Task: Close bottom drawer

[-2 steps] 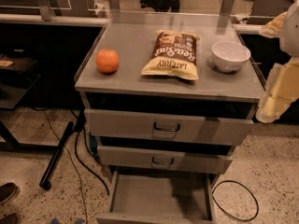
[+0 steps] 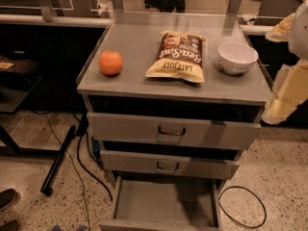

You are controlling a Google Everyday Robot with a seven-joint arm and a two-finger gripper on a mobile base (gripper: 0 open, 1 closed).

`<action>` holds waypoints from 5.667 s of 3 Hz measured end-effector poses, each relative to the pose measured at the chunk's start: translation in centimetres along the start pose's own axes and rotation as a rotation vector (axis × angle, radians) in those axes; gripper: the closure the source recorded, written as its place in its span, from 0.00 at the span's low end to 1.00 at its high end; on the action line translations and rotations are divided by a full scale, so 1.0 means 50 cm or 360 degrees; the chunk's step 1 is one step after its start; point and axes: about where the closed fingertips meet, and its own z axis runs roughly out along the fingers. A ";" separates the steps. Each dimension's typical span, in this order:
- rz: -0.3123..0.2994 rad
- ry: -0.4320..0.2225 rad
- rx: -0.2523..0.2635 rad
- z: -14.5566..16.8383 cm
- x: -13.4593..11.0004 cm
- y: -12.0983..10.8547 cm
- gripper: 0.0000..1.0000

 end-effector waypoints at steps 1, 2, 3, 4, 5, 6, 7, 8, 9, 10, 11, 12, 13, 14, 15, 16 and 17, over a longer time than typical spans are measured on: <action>0.0000 0.0000 0.0000 0.000 0.000 0.000 0.33; 0.0000 0.0000 0.0000 0.000 0.000 0.000 0.57; 0.0000 0.0000 0.0000 0.000 0.000 0.000 0.80; 0.0000 0.0000 0.0000 0.000 0.000 0.000 1.00; 0.0055 0.0022 -0.0002 0.027 0.022 0.025 1.00; 0.0168 0.0089 -0.0073 0.099 0.077 0.098 1.00; 0.0264 0.0181 -0.0210 0.200 0.141 0.197 1.00; 0.0341 0.0289 -0.0408 0.322 0.202 0.312 1.00; 0.0341 0.0289 -0.0408 0.322 0.202 0.312 1.00; 0.0417 0.0288 -0.0476 0.376 0.231 0.366 1.00; 0.0552 0.0343 -0.0628 0.500 0.289 0.469 1.00; 0.0654 0.0401 -0.0784 0.614 0.330 0.545 1.00; 0.0654 0.0401 -0.0785 0.614 0.330 0.545 1.00; 0.0739 0.0402 -0.0870 0.693 0.345 0.592 1.00; 0.0912 0.0404 -0.0998 0.856 0.369 0.657 1.00; 0.0957 0.0398 -0.1073 0.925 0.371 0.687 1.00; 0.0961 0.0400 -0.1097 0.932 0.371 0.698 1.00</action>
Offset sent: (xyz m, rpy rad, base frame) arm 0.0000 0.0000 0.0000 0.0000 -0.0001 0.0000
